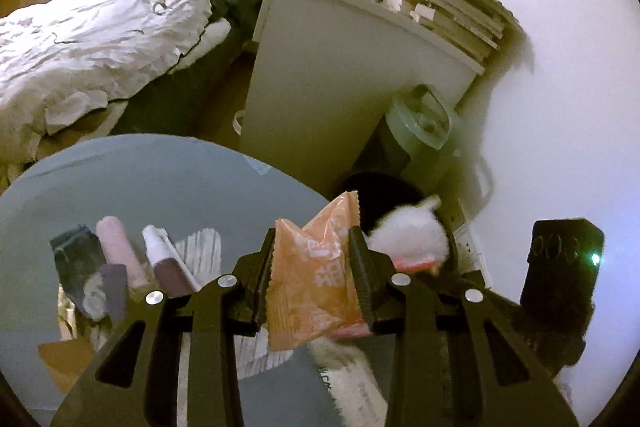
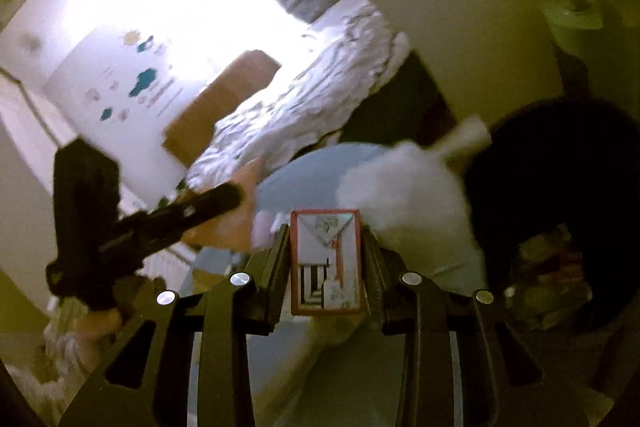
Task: Collect trash
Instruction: 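Lower the right tool to grasp the white fluffy item on the table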
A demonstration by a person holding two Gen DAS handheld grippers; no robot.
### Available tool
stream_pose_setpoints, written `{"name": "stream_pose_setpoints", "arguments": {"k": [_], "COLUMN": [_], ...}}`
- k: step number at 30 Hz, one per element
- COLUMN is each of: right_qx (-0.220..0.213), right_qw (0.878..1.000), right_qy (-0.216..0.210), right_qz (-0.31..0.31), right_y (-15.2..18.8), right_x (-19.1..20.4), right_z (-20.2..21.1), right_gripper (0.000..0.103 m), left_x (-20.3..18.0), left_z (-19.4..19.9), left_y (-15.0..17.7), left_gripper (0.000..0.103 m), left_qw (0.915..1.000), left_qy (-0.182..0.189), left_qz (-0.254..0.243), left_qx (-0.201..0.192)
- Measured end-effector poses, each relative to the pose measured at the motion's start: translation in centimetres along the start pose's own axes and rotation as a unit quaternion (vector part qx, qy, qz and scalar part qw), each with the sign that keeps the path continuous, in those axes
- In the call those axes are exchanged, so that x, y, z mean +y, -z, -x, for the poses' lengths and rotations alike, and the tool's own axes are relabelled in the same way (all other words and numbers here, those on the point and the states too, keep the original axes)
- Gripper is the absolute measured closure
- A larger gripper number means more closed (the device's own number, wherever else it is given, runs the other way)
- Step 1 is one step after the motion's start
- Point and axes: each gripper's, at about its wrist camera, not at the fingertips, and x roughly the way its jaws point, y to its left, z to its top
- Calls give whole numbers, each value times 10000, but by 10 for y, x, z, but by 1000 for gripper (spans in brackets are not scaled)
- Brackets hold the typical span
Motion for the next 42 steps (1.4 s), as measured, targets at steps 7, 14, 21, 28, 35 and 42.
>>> {"name": "stream_pose_setpoints", "arguments": {"k": [7, 14, 21, 28, 35, 42], "right_qx": [423, 509, 276, 1611, 1475, -96], "right_qw": [9964, 9917, 9975, 9773, 9637, 9934], "right_qy": [-409, -474, 90, 408, 890, 424], "right_qz": [603, 1085, 646, 1315, 2039, 1063], "right_y": [14, 15, -14, 22, 43, 1], "right_x": [31, 54, 23, 33, 55, 22], "right_z": [-22, -21, -15, -63, -74, -15], "right_gripper": [69, 31, 30, 30, 61, 61], "left_x": [6, 22, 39, 46, 47, 31], "left_z": [6, 14, 23, 33, 36, 34], "left_y": [5, 11, 17, 24, 27, 17], "left_gripper": [68, 68, 68, 68, 68, 68], "left_qw": [9999, 9993, 9985, 9980, 9977, 9985], "left_qy": [-106, -166, -199, -153, -131, 35], "left_qz": [111, 335, 502, 607, 650, 509], "left_qx": [-19, -68, -81, -127, -132, -208]}}
